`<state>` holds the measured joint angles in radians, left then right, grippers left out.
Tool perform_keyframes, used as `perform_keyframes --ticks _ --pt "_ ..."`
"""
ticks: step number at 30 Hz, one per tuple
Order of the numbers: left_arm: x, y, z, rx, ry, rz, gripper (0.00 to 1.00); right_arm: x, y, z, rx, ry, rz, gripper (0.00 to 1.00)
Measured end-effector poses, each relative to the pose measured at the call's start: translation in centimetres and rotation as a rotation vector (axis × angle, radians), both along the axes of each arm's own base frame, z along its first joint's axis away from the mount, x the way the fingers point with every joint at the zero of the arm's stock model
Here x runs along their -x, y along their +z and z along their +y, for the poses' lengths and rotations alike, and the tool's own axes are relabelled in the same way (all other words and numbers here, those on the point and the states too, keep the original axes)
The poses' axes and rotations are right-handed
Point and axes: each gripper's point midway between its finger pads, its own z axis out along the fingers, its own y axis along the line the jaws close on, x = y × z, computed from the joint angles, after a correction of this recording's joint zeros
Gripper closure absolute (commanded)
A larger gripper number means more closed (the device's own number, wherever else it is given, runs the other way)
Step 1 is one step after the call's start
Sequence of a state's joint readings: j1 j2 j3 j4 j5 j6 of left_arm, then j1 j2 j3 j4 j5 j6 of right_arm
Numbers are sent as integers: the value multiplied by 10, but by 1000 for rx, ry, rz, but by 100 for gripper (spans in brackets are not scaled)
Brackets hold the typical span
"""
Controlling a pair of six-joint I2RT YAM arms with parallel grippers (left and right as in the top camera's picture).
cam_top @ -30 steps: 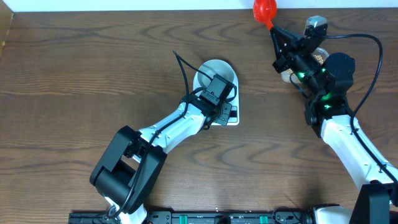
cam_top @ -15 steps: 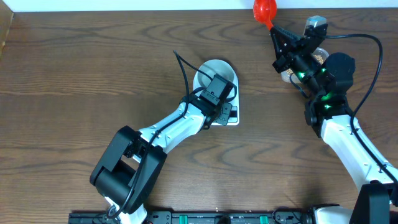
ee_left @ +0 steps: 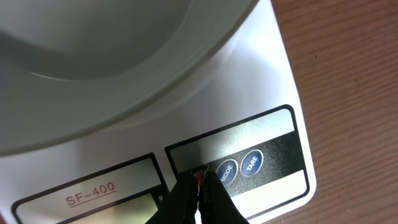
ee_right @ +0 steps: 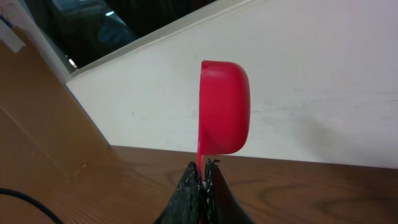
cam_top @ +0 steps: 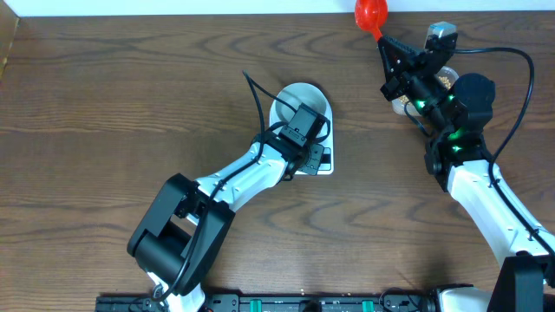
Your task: Scoop item into bowl and weigh 50g on scale
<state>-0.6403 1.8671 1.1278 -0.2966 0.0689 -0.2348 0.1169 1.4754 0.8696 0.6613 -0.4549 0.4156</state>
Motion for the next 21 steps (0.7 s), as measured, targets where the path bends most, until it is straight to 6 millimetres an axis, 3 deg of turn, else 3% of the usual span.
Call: perform_keyframes --ticks 21 --pt "6 -6 1 -11 -6 31 93 -4 -1 -6 -1 -39 7 99"
